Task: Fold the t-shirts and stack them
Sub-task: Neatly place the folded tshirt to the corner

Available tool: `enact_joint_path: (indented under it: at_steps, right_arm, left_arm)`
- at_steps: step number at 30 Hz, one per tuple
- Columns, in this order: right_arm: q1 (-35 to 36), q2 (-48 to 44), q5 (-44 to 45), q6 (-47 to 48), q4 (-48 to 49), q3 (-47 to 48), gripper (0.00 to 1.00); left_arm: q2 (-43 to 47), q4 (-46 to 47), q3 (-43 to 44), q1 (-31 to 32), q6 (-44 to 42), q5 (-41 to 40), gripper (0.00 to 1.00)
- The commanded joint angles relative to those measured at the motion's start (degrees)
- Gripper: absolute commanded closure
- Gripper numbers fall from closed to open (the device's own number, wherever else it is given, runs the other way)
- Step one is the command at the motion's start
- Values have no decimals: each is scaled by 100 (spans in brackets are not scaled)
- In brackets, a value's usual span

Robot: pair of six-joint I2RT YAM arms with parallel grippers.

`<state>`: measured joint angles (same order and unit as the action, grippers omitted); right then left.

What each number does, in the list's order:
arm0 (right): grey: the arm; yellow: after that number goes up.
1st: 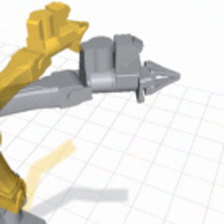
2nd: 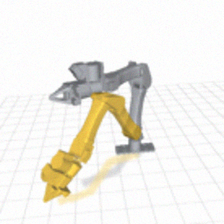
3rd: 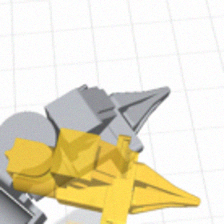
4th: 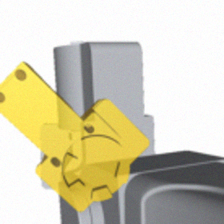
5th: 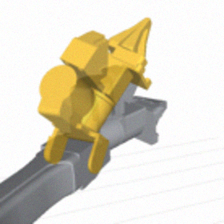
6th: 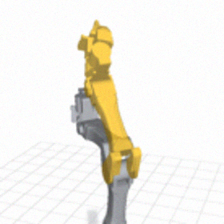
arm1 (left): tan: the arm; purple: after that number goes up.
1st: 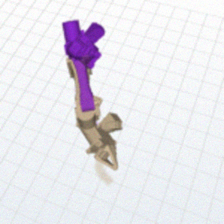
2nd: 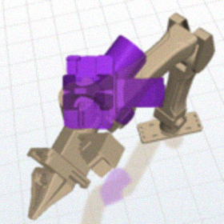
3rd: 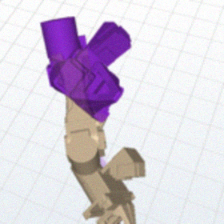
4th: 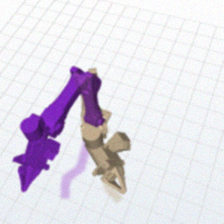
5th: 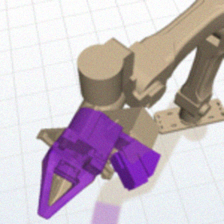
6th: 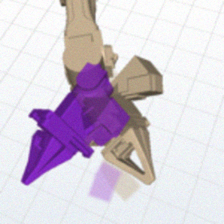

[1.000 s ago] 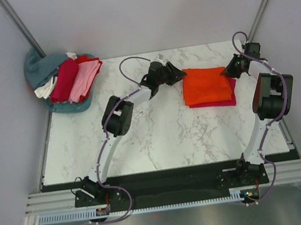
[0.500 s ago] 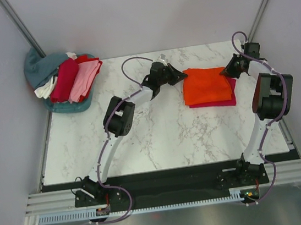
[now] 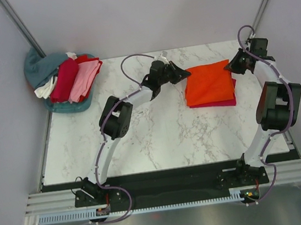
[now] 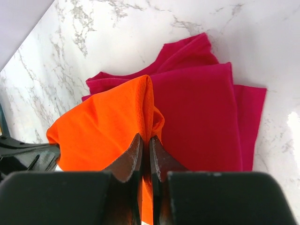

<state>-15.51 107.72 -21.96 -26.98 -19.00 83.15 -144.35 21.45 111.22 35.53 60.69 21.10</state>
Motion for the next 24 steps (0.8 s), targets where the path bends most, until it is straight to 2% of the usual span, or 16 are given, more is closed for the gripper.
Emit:
enact_joint_path:
  at_steps: [1,5,11,14,16,17,18,20,24]
  right_arm:
    - [-154,-190,174,53,-121,-36,100]
    - [-224,-155,341,70,-191,-71,100]
    - [-330,424,323,88,-244,314,99]
    - [-365,732,263,62,-227,525,94]
    - [-357,996,113,35,-235,807,57]
    - [-365,1040,95,-17,-235,851,42]
    - [-357,1040,121,-35,-235,860,30]
    - [-330,892,191,-18,-235,695,29]
    - [-304,348,490,87,-261,221,31]
  left_arm:
    - [338,228,14,147,92,61,98]
    - [241,140,136,226,154,-10,98]
    - [-5,-53,426,270,189,-220,98]
    - [-172,-150,689,270,189,-352,98]
    - [-259,-273,865,270,110,-545,95]
    - [-373,-334,1101,262,49,-598,81]
    - [-444,-500,1243,253,5,-625,71]
    - [-558,-650,1585,209,-126,-546,56]
    - [-148,-783,1141,148,-355,-572,47]
